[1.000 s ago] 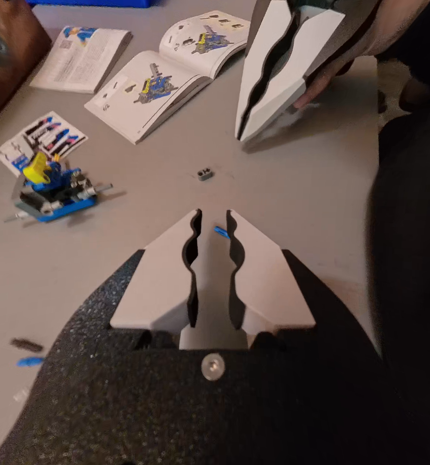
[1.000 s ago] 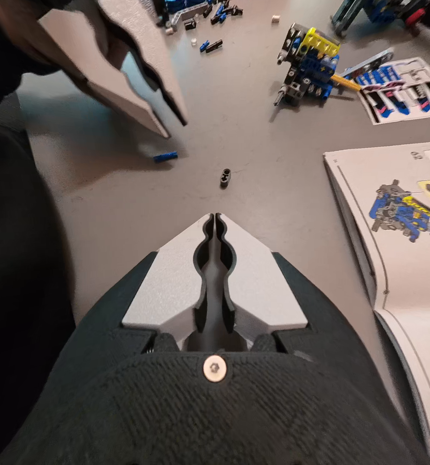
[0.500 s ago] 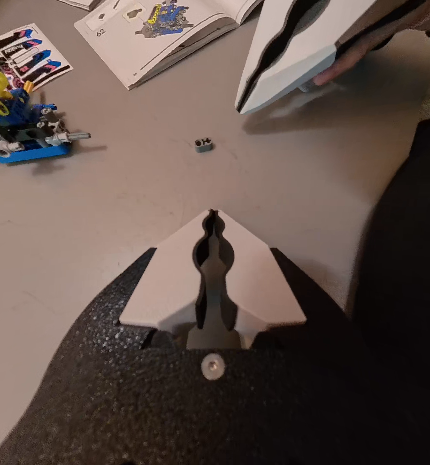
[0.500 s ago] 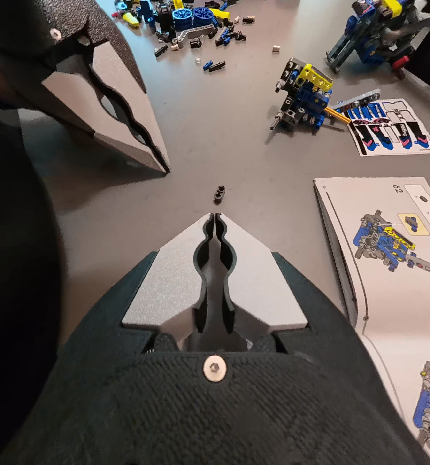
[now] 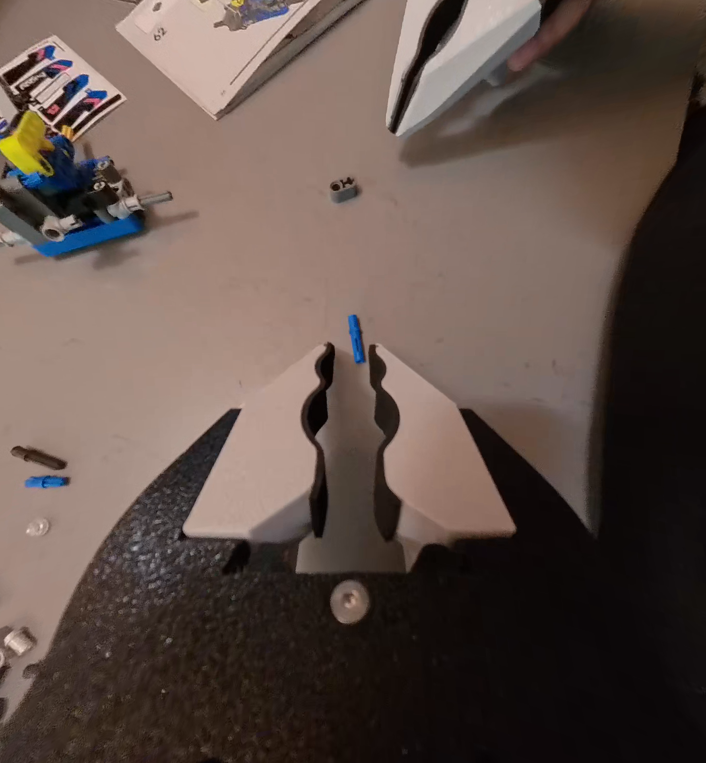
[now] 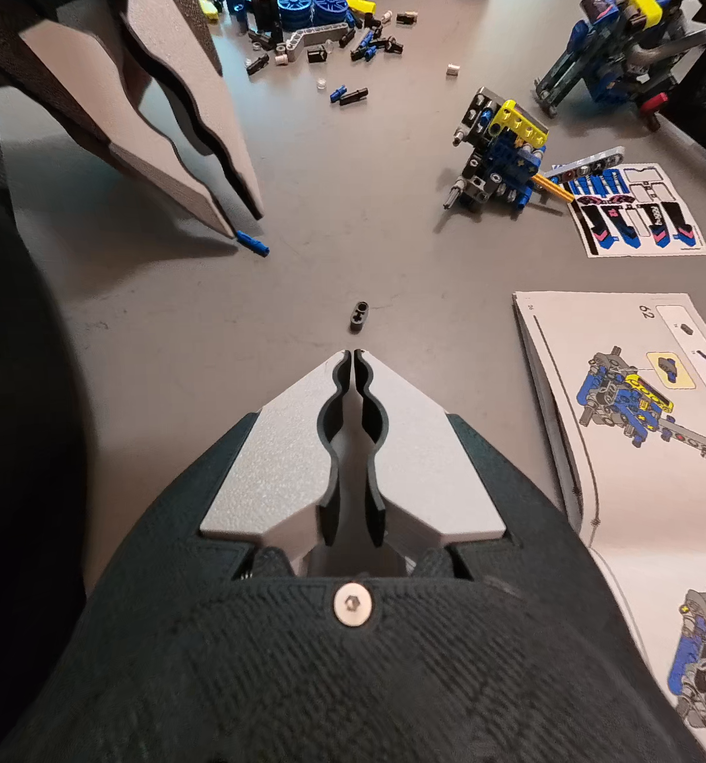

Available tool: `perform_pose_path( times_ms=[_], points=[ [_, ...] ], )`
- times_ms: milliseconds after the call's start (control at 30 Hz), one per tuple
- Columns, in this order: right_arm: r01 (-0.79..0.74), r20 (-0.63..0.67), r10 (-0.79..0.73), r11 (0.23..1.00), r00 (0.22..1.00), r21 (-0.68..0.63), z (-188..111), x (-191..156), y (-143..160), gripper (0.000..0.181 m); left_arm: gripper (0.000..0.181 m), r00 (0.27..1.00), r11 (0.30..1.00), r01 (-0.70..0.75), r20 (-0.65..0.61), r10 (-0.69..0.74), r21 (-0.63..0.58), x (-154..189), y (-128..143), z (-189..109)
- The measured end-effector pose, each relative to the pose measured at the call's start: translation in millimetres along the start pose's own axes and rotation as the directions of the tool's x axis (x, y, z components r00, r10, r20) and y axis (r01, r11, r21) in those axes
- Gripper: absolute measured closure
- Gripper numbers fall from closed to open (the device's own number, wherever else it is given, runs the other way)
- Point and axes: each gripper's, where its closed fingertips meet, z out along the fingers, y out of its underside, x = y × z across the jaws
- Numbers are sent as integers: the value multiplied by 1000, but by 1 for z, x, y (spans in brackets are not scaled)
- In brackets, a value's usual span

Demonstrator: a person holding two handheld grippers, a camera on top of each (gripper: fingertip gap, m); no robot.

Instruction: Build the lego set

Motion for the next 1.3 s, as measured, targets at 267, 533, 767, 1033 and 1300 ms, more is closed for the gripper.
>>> perform_pose_path(
  times_ms=[267, 533, 767, 1033, 1300],
  points=[
    [126, 24, -126, 992, 992, 14, 3, -14, -7, 177, 180, 1000, 1000, -12, -25, 12, -4, 7, -3, 10],
    [483, -145, -475, 875, 868, 27, 11, -20, -25, 159, 179, 970, 979, 132, -225, -95, 154, 22, -55, 16],
    [616, -225, -597, 787, 770, 19, 8, -19, -28, 163, 179, 941, 961, 173, -326, -96, 215, 27, -85, 20],
    [532, -351, -486, 846, 800, 42, -3, 11, -32, 178, 179, 949, 919, 214, -295, -114, 332, 11, -116, 24],
    [284, -338, -199, 933, 920, 222, -13, 30, -43, 180, 172, 976, 880, 173, -200, -91, 442, -5, -134, 25]
  ],
)
